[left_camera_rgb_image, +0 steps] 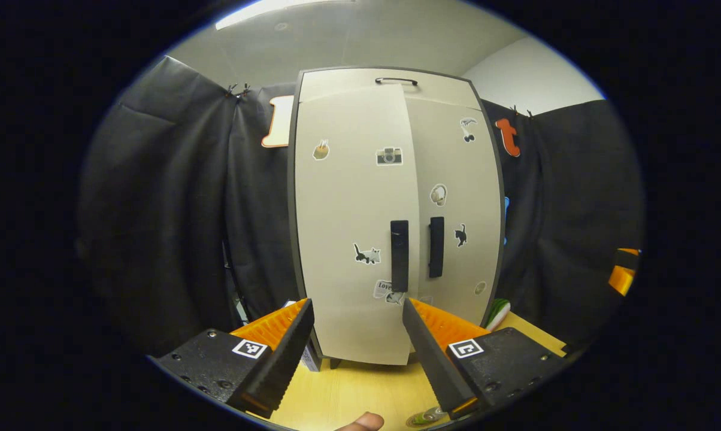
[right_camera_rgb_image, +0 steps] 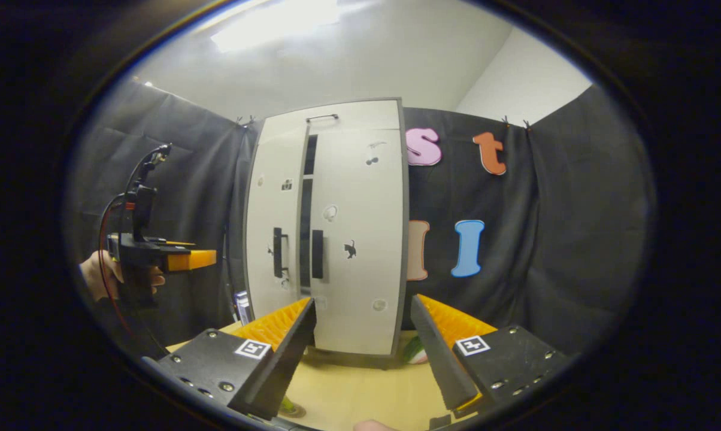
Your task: Grasp the bottle in the cabinet with the left hand and place it on the coaster, then close the right door with the right hand and the left door with the left hand.
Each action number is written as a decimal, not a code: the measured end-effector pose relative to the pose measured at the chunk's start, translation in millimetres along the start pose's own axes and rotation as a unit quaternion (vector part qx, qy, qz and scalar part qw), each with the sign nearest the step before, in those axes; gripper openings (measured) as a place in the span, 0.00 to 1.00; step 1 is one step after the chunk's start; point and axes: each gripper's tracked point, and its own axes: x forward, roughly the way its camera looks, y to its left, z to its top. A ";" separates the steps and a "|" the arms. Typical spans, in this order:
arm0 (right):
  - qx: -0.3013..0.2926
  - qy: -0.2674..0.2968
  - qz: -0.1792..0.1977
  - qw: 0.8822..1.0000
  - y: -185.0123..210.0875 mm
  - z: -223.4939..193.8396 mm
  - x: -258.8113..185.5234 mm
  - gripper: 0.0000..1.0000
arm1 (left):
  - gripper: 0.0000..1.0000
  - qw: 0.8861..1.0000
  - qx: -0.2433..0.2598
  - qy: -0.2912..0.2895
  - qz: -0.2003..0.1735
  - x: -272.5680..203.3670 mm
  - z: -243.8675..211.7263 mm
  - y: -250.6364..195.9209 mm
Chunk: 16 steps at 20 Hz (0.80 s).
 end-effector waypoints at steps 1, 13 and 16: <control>-0.002 -0.005 0.001 1.000 6.9 9.8 3.4 0.96 | 0.94 1.000 -0.008 -0.005 0.000 -3.2 7.7 2.0; 0.000 0.019 -0.029 0.999 79.2 29.3 34.9 0.96 | 0.93 0.999 -0.023 -0.040 0.012 -32.3 56.5 23.9; 0.001 0.017 -0.038 0.999 87.8 30.3 34.1 0.96 | 0.94 0.998 -0.013 -0.052 0.011 -32.9 64.6 28.5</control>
